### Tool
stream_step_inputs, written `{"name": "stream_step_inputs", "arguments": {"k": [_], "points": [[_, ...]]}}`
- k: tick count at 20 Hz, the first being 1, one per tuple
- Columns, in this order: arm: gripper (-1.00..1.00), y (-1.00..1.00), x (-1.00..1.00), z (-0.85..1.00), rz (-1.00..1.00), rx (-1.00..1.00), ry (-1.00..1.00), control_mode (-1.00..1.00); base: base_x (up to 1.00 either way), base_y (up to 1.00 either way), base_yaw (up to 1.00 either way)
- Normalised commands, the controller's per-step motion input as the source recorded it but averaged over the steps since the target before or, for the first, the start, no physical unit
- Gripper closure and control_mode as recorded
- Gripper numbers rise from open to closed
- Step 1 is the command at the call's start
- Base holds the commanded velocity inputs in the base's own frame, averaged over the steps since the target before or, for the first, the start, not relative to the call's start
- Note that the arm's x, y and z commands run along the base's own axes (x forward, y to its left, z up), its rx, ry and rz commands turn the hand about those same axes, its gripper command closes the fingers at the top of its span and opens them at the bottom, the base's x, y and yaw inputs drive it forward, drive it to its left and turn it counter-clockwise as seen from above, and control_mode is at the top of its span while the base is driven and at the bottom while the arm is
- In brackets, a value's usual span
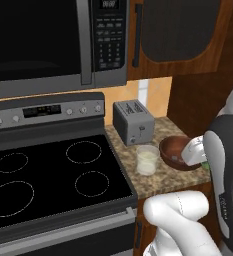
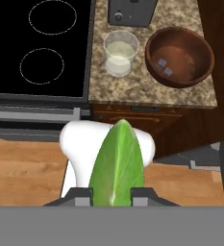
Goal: Grab a lemon wedge from the fridge and one ice cube from the ice bowl, and put them in the glass of lemonade.
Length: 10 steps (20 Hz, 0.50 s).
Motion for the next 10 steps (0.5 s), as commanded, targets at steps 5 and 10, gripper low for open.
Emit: {"name": "stream_step_inputs", "arguments": {"k": [5,10], "points": [[1.00,0.00,0.10,-0.04,0.00,0.00,0.00,-1.00,0.03,0.00,0.00],[1.00,0.00,0.40,-0.53,0.00,0.03,-0.05,-1.00,0.00,0.00,0.00]]}}
